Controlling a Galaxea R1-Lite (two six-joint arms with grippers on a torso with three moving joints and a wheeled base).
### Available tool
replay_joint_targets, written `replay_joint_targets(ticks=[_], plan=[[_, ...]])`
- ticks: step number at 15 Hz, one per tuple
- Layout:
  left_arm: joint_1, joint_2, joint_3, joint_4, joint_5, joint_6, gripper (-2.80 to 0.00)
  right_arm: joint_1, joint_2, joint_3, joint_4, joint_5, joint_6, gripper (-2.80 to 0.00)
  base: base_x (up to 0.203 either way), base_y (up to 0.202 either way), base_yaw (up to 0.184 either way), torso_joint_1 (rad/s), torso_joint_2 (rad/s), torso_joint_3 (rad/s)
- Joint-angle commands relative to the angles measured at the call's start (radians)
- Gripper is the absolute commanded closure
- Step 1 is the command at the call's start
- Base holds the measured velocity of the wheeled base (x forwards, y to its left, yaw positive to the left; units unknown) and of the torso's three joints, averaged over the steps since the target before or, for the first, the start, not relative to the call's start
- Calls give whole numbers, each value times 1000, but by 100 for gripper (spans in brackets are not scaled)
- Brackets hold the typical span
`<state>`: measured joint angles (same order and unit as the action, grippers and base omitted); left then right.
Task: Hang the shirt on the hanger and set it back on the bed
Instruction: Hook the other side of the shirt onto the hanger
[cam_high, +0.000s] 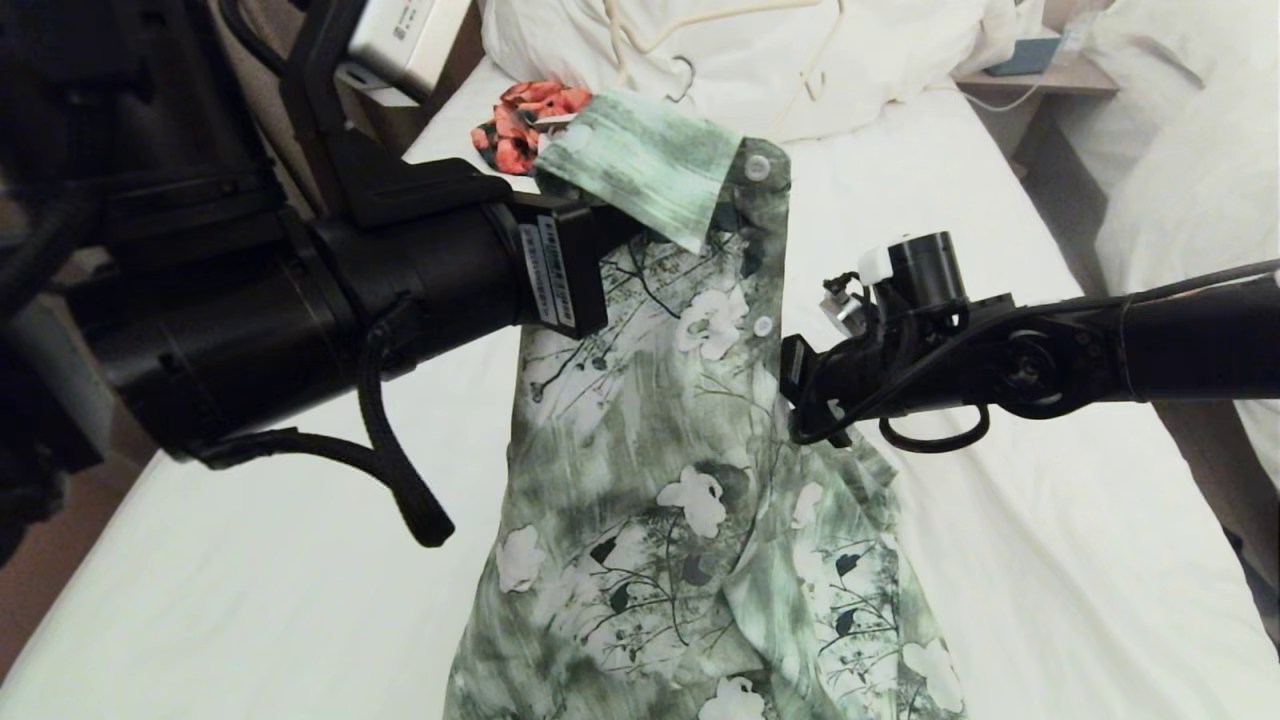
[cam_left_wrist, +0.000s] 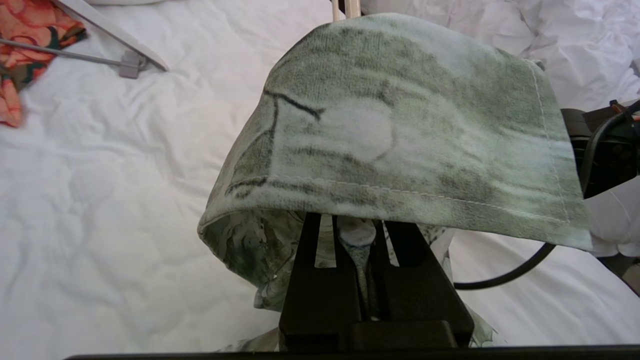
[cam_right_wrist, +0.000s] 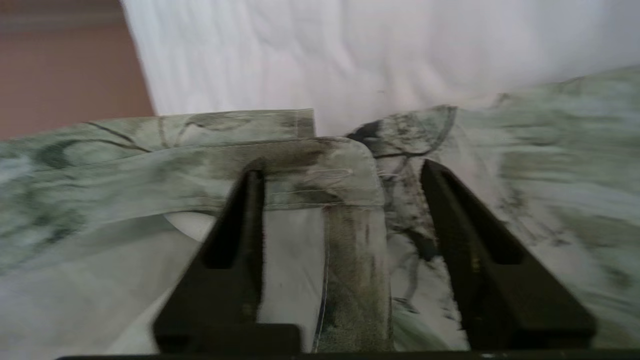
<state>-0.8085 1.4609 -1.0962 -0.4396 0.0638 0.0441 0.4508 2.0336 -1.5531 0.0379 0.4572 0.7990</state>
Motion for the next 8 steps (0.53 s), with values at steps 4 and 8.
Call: replay_joint_targets(ticks=[4, 8], plan=[[8, -6, 0, -2, 0, 0, 0, -11, -27, -23, 11, 17, 42, -280, 0, 0, 0, 0, 0, 0], [17, -1, -2, -2, -2, -1, 0, -24, -55, -25, 44, 67, 45, -280, 0, 0, 0, 0, 0, 0]])
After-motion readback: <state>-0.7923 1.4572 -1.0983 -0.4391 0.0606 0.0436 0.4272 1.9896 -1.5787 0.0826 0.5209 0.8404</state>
